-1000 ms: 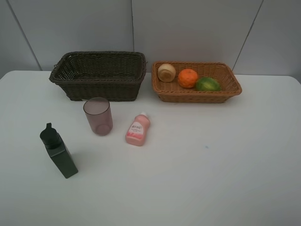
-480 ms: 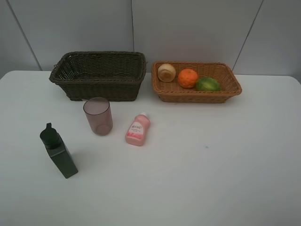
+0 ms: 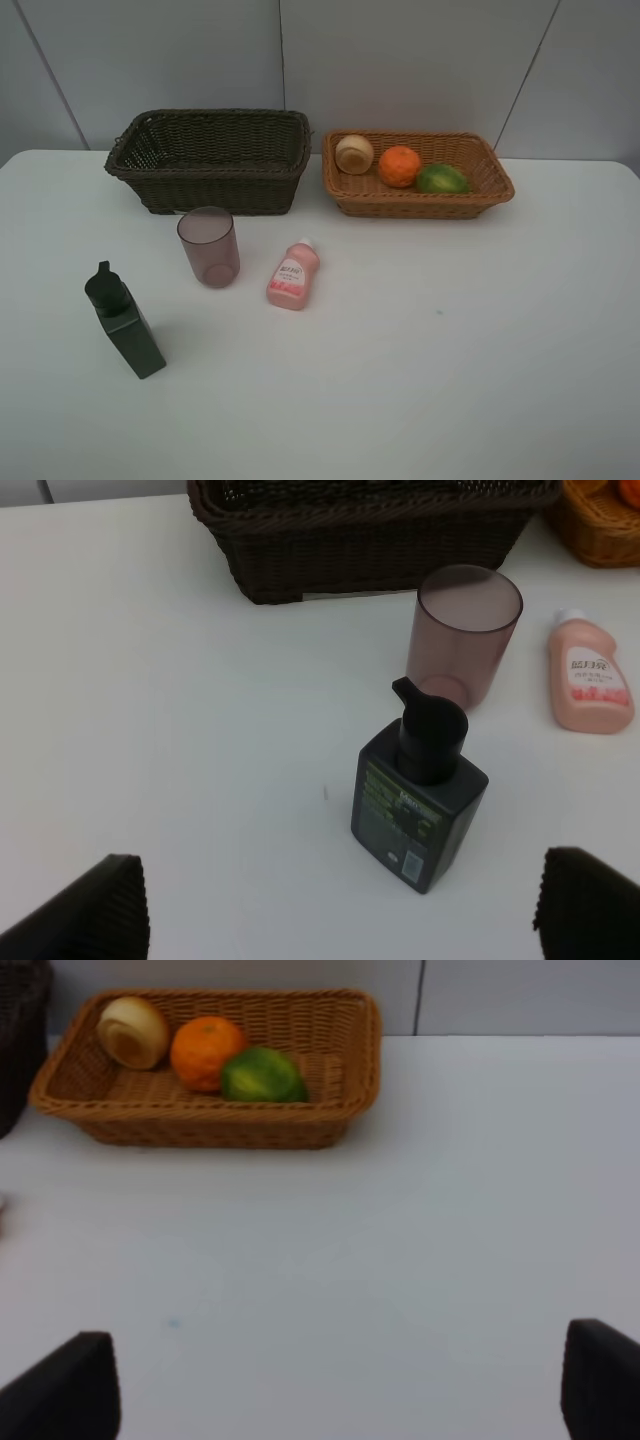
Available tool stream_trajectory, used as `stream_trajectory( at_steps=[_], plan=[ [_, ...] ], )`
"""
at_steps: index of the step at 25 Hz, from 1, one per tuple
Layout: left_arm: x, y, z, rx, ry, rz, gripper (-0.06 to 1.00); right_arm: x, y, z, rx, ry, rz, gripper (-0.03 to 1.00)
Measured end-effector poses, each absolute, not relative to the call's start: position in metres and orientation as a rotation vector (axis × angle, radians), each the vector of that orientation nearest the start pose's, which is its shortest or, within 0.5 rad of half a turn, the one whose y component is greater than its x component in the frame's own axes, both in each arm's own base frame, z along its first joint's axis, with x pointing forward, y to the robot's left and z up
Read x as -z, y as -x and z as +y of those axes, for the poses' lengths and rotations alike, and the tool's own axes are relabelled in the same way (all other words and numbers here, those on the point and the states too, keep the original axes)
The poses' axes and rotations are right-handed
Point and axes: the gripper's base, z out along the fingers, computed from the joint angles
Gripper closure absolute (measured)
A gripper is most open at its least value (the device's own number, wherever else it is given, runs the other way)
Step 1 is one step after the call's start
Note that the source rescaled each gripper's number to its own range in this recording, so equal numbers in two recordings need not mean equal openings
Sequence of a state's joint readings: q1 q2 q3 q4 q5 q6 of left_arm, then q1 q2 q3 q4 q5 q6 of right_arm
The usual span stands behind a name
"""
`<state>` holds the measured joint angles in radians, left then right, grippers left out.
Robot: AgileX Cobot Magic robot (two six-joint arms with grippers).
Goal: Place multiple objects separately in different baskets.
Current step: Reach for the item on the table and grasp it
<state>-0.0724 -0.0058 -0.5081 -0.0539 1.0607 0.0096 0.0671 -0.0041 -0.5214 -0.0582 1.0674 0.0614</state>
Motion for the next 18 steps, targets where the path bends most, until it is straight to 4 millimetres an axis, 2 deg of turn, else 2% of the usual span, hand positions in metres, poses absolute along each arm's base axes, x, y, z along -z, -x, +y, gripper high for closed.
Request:
stream_trajectory(
  at_steps=[5,18],
  plan=[
    [-0.2796,0.0071,-0.0038,0.104,-0.086,2.029,-0.06,-0.2828,0.0084,-0.0046,0.032,-0.065,2.022,0.07],
    [-0.2796,0.0071,-0.0038,0.104,-0.086,2.029,-0.06,-0.2829,0.0083,-0.0047,0.035,-0.068,2.02,0.07]
  ],
)
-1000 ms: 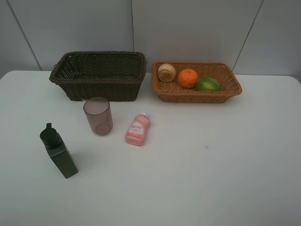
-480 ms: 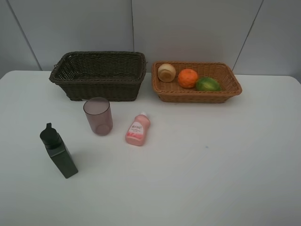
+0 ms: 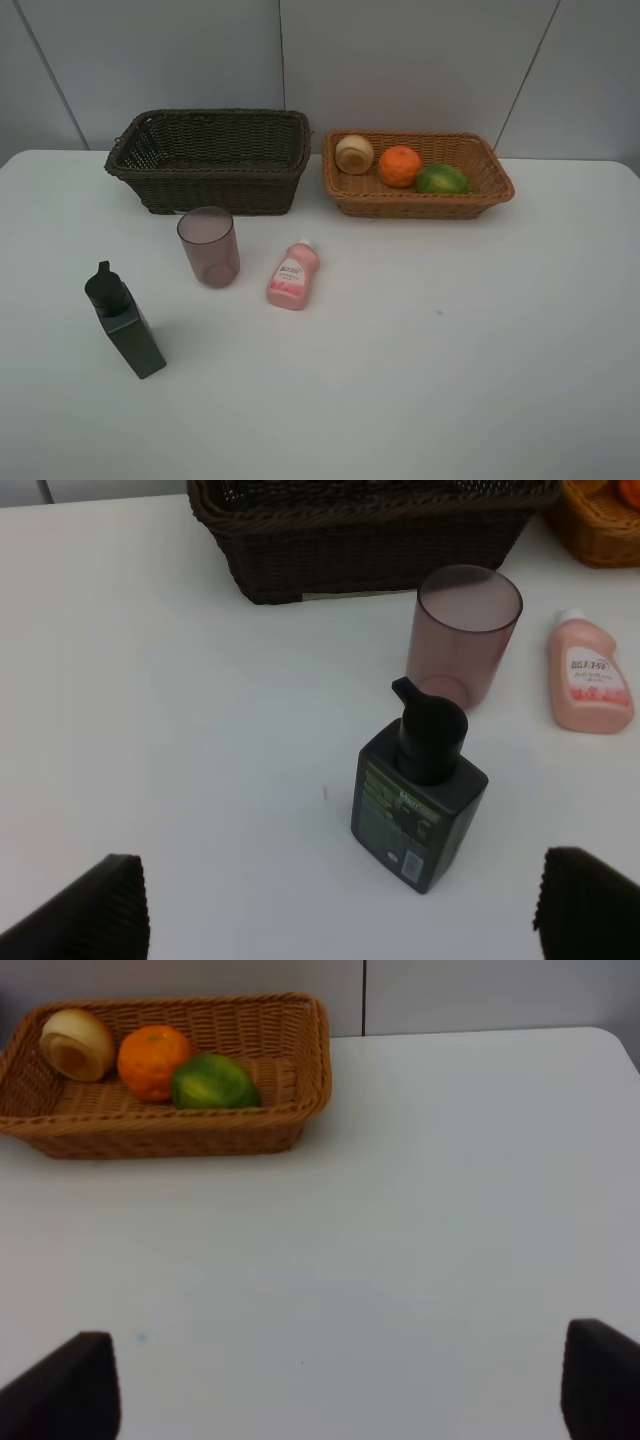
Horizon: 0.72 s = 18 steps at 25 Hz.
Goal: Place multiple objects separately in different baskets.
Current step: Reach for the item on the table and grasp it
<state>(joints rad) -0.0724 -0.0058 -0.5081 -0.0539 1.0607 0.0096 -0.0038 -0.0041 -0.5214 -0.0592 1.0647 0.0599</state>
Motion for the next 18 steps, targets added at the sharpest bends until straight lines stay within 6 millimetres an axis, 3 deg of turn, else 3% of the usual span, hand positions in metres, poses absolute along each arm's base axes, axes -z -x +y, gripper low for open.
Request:
stream_trajectory(
  at_steps=[18],
  plan=[
    [-0.2796,0.0071,-0.0038,0.104,-0.086,2.029,-0.06,-0.2829,0.0083,-0.0047,0.035,-0.068,2.02,0.07]
  ],
)
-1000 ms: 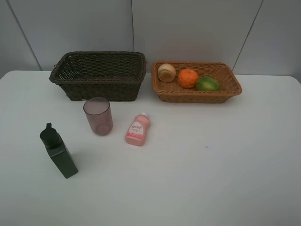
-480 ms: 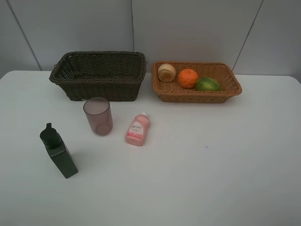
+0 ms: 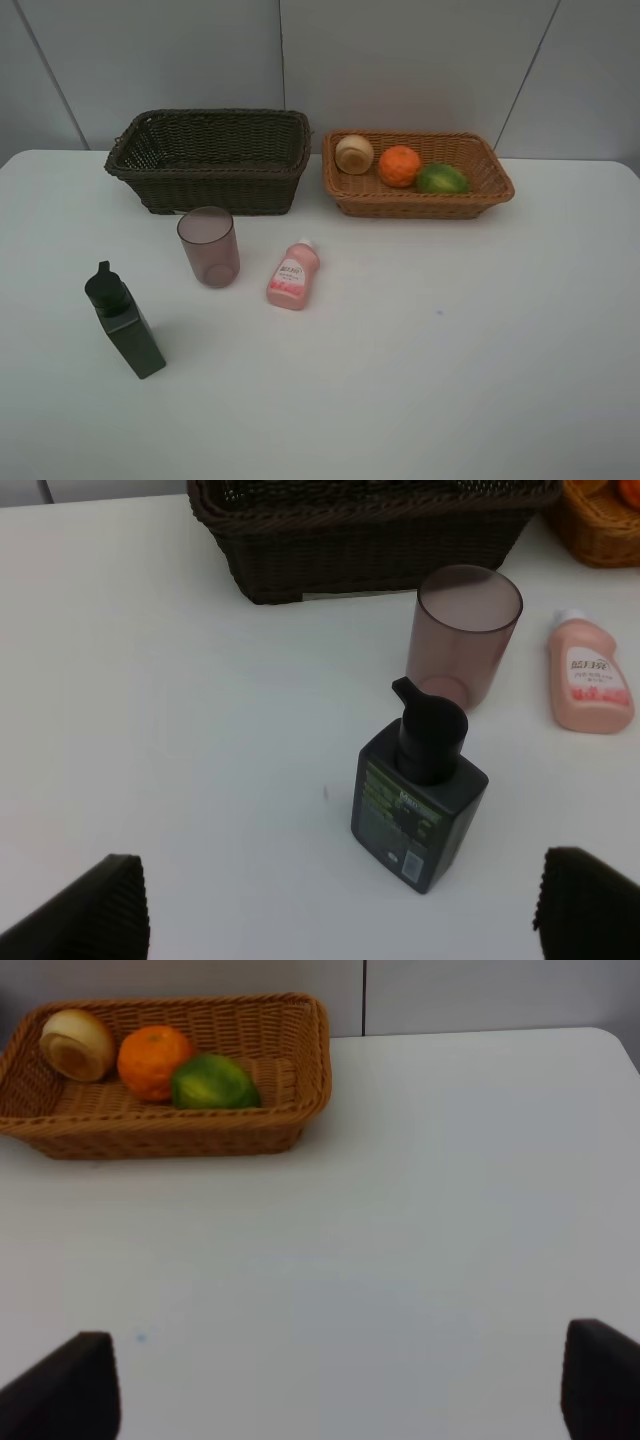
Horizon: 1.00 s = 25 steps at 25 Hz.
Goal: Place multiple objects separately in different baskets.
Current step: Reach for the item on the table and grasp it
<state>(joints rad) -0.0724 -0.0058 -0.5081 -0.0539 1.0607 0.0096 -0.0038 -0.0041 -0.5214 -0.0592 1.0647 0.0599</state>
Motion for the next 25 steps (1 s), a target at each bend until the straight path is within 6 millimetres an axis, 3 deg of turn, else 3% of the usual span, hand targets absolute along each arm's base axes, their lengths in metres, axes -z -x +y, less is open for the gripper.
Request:
stream_trajectory(
  at_steps=[16,21,25],
  plan=[
    [-0.284,0.002,-0.009,0.191,-0.065,2.037,-0.06,-0.283,0.008,-0.005,0.035,-0.068,2.019,0.07],
    [-0.312,-0.046,-0.013,0.209,-0.048,2.176,-0.06,-0.283,0.008,-0.005,0.036,-0.068,2.019,0.07],
    [-0.333,-0.107,-0.018,0.207,-0.037,2.348,-0.06,-0.283,0.008,-0.005,0.036,-0.068,2.018,0.07]
  ],
)
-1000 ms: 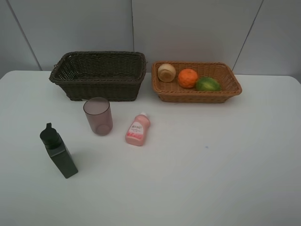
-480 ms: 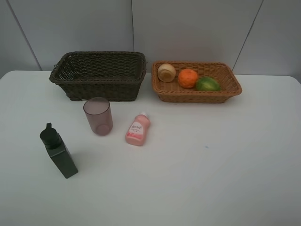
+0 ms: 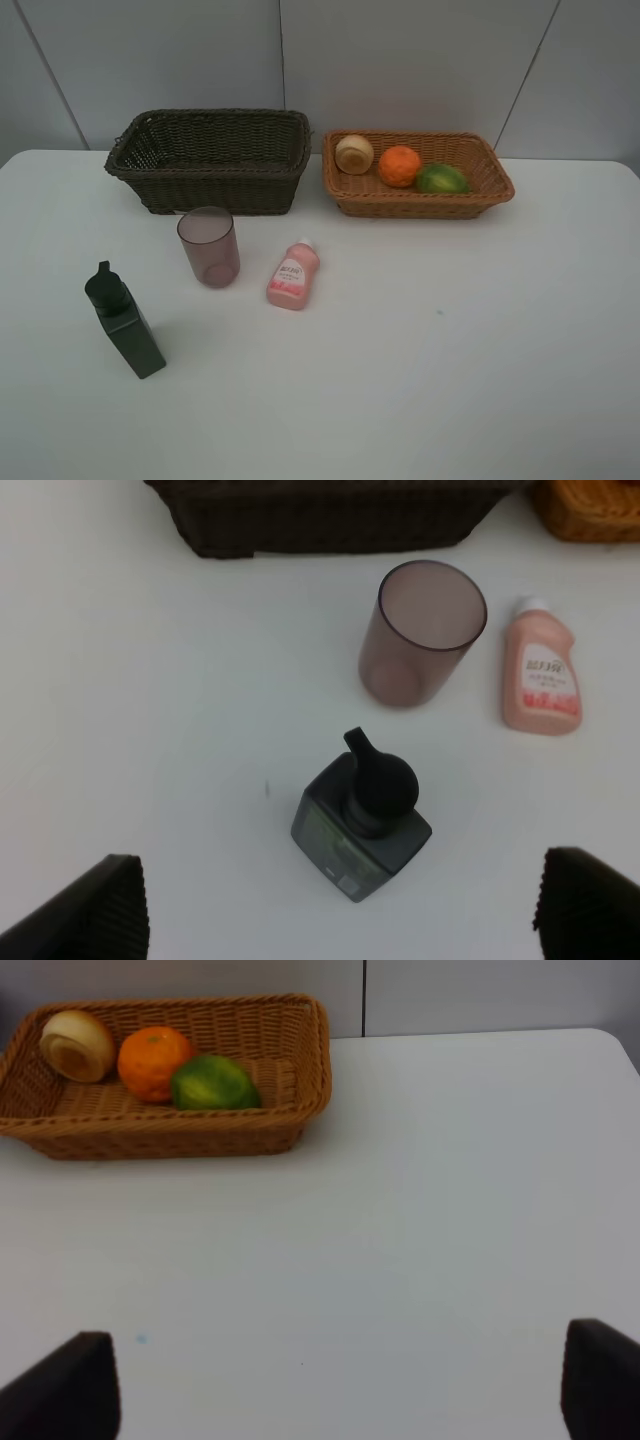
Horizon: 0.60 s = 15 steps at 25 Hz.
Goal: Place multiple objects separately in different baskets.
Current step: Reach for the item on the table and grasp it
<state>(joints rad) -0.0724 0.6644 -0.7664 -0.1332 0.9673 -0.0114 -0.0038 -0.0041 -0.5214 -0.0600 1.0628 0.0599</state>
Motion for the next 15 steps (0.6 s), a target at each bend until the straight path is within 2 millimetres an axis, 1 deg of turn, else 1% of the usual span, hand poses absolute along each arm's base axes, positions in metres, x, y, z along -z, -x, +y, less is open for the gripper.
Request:
stream_trajectory(
  at_steps=[2,4,5,7,9,11,13,15],
  plan=[
    [-0.337,-0.14,-0.02,0.206,-0.033,2.432,-0.06,-0.283,0.008,-0.005,0.036,-0.068,2.018,0.07],
    [-0.336,-0.166,-0.024,0.212,-0.04,2.507,-0.06,-0.283,0.008,-0.005,0.036,-0.068,2.018,0.07],
    [-0.334,-0.178,-0.028,0.22,-0.039,2.551,-0.06,-0.283,0.008,-0.005,0.036,-0.068,2.018,0.07],
    [-0.325,-0.196,-0.035,0.235,-0.016,2.639,-0.06,-0.283,0.008,-0.005,0.036,-0.068,2.018,0.07],
    [-0.313,-0.208,-0.041,0.234,0.032,2.722,-0.06,-0.283,0.008,-0.005,0.036,-0.068,2.018,0.07],
    [-0.302,-0.214,-0.047,0.233,0.115,2.788,-0.06,-0.283,0.008,-0.005,0.036,-0.068,2.018,0.07],
    [-0.295,-0.218,-0.052,0.218,0.219,2.824,-0.06,-0.283,0.008,-0.005,0.036,-0.068,2.018,0.07],
    [-0.293,-0.218,-0.056,0.178,0.316,2.827,-0.06,-0.283,0.008,-0.005,0.036,-0.068,2.018,0.07]
  ],
)
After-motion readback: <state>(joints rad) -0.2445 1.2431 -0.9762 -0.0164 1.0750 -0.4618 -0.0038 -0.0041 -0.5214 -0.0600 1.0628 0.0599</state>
